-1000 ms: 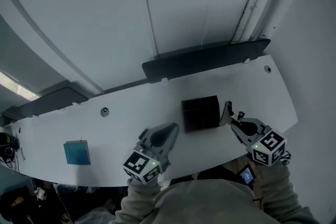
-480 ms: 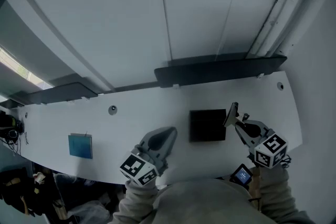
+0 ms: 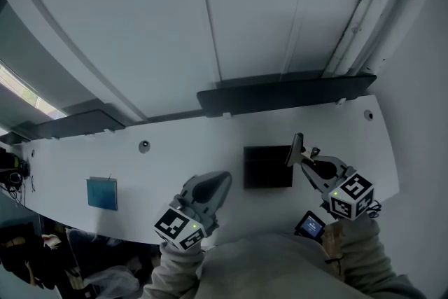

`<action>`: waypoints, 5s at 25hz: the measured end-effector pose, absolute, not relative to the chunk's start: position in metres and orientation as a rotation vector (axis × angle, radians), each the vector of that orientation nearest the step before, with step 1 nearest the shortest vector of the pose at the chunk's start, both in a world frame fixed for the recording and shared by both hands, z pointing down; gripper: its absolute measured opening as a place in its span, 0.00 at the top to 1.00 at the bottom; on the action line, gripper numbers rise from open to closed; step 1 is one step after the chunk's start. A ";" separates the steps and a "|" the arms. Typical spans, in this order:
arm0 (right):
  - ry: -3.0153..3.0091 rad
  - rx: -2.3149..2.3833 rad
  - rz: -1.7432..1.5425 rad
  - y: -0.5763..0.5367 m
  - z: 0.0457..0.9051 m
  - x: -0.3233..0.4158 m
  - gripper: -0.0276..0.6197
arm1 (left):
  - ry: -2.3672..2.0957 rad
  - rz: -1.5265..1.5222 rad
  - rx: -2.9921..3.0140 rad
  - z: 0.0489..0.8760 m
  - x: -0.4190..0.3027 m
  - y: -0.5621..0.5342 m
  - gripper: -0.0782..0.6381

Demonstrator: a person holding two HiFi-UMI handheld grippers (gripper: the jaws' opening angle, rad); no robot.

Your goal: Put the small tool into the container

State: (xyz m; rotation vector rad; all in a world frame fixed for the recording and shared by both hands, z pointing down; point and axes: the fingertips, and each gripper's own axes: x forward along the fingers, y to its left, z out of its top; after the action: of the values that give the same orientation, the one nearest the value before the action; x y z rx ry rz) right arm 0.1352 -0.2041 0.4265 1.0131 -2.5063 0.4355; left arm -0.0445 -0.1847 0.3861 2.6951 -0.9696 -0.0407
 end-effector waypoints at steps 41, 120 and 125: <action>-2.406 0.885 0.342 -0.202 0.450 0.123 0.92 | -1.053 -0.003 2.643 0.402 -0.056 -0.167 0.89; -1.828 0.227 -0.016 -0.273 0.661 0.086 0.92 | -1.410 -0.009 2.318 0.465 -0.155 -0.101 0.89; -1.817 0.205 0.012 -0.270 0.669 0.087 0.92 | -1.416 -0.015 2.305 0.468 -0.158 -0.099 0.89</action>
State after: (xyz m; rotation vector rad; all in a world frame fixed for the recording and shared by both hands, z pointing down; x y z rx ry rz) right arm 0.0869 -0.2700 0.6688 0.2048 -1.8171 0.0124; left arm -0.1579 -0.0992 0.4684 2.3050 -1.4156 -0.0149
